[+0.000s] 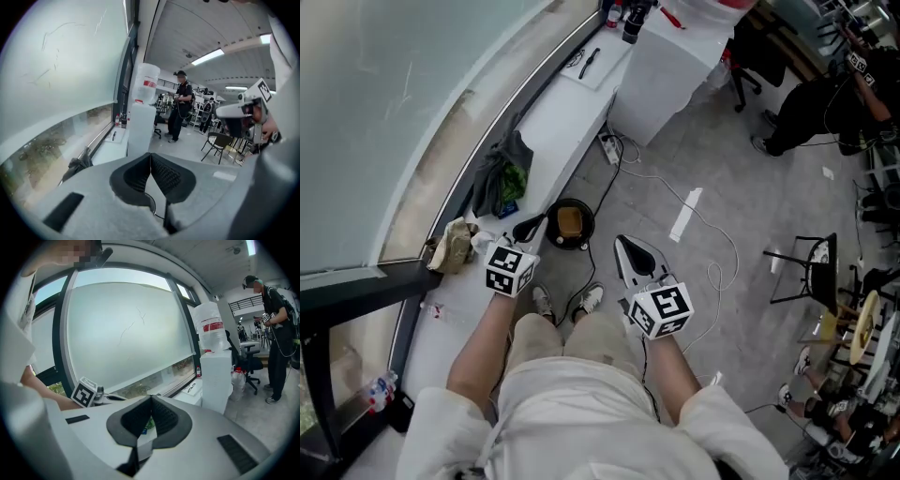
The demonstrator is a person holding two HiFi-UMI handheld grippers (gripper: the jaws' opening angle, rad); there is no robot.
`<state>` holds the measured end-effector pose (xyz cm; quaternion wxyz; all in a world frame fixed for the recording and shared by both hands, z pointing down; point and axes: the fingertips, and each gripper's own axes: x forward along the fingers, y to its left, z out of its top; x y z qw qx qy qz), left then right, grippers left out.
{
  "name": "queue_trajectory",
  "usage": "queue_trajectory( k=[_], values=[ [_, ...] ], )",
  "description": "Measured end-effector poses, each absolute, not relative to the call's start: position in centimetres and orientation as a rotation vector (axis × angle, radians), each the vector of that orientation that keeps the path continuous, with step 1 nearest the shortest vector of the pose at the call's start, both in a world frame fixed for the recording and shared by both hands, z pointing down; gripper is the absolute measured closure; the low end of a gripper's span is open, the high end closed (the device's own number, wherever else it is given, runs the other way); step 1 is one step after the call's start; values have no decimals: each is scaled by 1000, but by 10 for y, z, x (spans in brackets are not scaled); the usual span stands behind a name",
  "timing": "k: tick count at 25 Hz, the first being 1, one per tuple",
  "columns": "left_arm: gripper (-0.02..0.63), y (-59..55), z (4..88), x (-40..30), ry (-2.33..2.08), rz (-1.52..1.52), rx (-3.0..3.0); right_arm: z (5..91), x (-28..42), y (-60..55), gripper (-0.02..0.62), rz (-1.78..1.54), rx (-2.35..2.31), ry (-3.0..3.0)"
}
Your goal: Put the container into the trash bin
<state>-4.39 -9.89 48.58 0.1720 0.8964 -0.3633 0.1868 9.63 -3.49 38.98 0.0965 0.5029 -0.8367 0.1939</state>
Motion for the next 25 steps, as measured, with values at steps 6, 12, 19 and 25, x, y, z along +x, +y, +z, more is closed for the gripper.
queue_trajectory(
  k=[6,12,19,25],
  values=[
    [589,-112,408,-60,-1114,403,2634,355,91,-33,594,541,1506,-2523],
    [589,-114,354,-77,-1197,334,2703,323,78,-39,594,495,1487,-2614],
    [589,-98,295,-109,-1310,189,2722,289,89,-35,594,418,1506,-2635],
    [589,-84,254,-123,-1351,64,2773,256,113,-38,594,366,1612,-2638]
  ],
)
